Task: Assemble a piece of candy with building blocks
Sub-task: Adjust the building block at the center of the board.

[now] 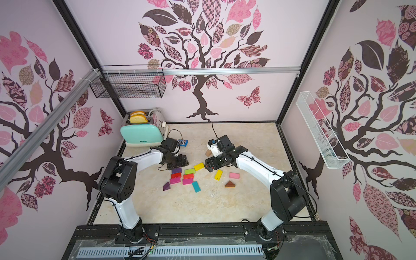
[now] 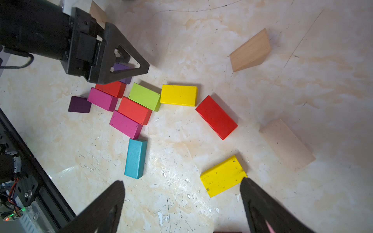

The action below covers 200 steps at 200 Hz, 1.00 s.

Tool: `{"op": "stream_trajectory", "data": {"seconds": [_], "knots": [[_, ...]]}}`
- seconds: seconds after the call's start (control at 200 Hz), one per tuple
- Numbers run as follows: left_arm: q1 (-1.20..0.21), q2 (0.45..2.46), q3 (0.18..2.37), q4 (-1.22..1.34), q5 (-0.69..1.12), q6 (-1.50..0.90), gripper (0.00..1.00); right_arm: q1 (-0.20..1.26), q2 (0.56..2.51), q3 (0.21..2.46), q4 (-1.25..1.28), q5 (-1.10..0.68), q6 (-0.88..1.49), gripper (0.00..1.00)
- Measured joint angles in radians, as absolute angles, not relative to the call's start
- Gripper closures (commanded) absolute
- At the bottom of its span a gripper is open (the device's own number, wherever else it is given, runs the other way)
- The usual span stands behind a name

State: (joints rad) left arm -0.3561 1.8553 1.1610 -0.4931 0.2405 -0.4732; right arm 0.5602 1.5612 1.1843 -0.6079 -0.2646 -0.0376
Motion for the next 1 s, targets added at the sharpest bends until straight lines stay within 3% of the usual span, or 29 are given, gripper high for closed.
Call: {"op": "stream_trajectory", "data": {"seconds": [0.655, 1.0], "knots": [[-0.367, 1.814, 1.122, -0.493, 0.279, -0.500, 0.21, 0.553, 1.561, 1.184, -0.604, -0.260, -0.038, 0.07], [-0.368, 1.492, 1.150, -0.750, 0.109, -0.405, 0.18, 0.552, 1.537, 1.176, -0.613, -0.269, -0.032, 0.03]]}}
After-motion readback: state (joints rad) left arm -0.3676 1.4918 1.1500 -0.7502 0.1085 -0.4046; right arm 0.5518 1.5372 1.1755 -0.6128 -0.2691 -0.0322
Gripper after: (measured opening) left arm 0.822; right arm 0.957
